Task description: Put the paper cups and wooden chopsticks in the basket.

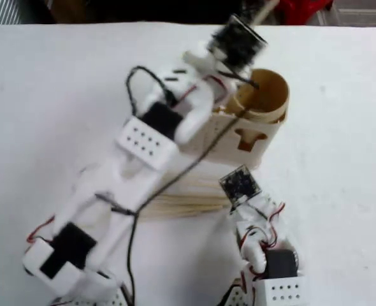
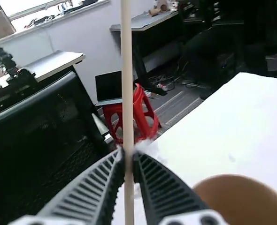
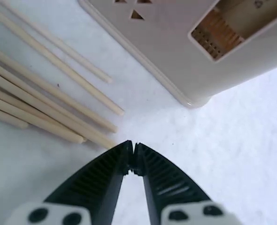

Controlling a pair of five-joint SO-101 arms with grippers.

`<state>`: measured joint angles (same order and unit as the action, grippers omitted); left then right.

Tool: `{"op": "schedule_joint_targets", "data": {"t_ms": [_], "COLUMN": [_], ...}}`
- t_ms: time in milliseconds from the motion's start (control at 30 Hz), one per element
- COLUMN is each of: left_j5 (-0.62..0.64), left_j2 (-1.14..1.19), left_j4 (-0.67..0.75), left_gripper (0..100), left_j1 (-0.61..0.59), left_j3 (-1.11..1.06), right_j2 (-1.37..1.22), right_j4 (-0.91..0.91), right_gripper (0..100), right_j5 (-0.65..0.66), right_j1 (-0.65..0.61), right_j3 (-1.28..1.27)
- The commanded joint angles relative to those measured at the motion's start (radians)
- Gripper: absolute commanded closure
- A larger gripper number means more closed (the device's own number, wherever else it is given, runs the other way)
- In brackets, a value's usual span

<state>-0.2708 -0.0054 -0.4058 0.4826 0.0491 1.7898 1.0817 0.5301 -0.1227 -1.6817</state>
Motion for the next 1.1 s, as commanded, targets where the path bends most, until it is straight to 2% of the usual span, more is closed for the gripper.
{"op": "schedule_joint_targets", "data": {"t_ms": [0, 100, 367, 767, 1067], "left_j5": [0.029, 0.038, 0.259, 0.261, 0.261], "left_j2": [0.001, -0.005, -0.048, -0.423, -0.483], "left_j4": [0.023, 0.026, 0.023, 0.026, 0.018], "left_gripper": [97, 97, 98, 97, 97], "left_j1": [-0.059, -0.067, -0.101, -0.114, -0.114], "left_j3": [0.046, -0.008, -0.129, -0.483, -0.516], "right_j2": [0.010, 0.010, 0.010, 0.010, 0.010], "right_j4": [-0.022, -0.022, -0.022, -0.024, -0.024], "right_gripper": [98.1, 98.1, 98.1, 98.1, 98.1], "right_j5": [0.003, 0.003, 0.003, 0.003, 0.003], "right_j1": [0.008, 0.008, 0.008, 0.008, 0.008], "right_j3": [-0.009, -0.009, -0.009, -0.009, -0.009]}}
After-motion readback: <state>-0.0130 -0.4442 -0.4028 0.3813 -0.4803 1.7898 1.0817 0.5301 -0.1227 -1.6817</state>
